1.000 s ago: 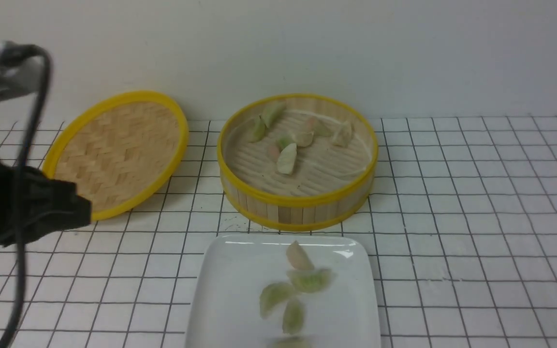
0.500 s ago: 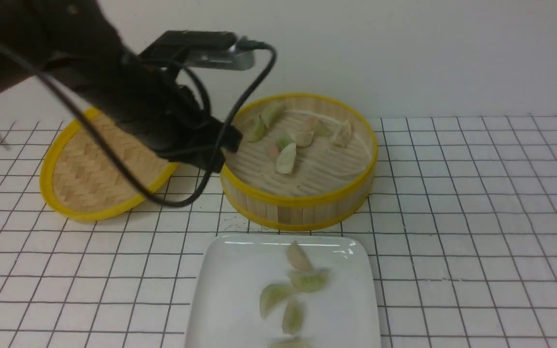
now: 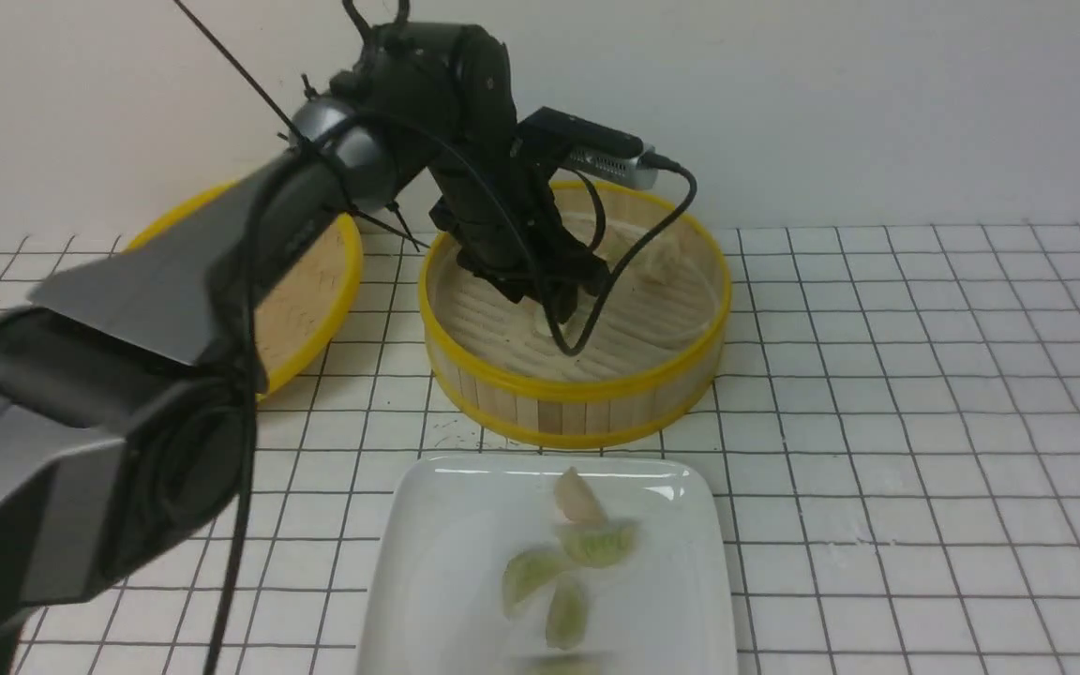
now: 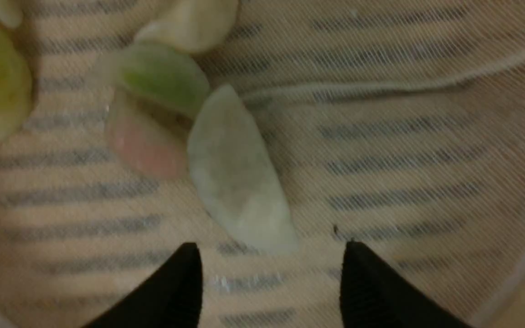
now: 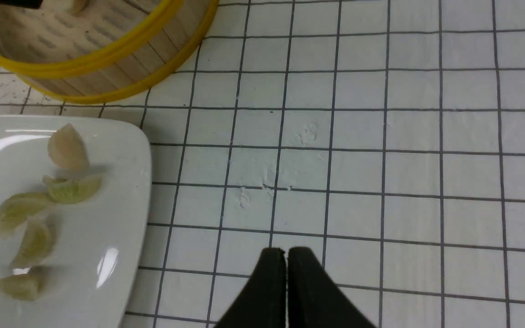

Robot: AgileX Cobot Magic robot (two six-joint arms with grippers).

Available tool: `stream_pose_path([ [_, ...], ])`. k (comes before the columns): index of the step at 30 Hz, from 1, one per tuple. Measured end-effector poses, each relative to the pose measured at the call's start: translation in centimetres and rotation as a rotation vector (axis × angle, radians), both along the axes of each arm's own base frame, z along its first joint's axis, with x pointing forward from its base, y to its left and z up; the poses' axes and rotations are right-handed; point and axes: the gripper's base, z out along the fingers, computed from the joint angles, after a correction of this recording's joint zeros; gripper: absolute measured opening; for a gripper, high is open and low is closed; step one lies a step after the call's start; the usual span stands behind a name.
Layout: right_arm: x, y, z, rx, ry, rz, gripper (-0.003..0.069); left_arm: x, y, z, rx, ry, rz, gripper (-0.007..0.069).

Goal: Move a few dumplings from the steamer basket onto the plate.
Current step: Use the left arm to grab a dumpling from the steamer

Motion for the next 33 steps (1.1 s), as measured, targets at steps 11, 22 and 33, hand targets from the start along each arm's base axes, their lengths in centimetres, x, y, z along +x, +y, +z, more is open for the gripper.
stream_pose_path([
  [11, 0.0, -0.1, 0.0, -0.022, -0.001, 0.004, 0.0, 2.0, -0.7, -3.2, -0.001, -0.045, 0.007, 0.0354],
  [22, 0.0, -0.1, 0.0, -0.023, -0.002, 0.006, 0.0, 0.8, -0.9, -1.4, 0.03, 0.009, -0.015, 0.0002],
  [33, -0.2, -0.1, -0.2, -0.021, 0.025, 0.011, 0.0, 0.0, -0.9, 1.3, 0.006, -0.022, -0.012, 0.0015],
])
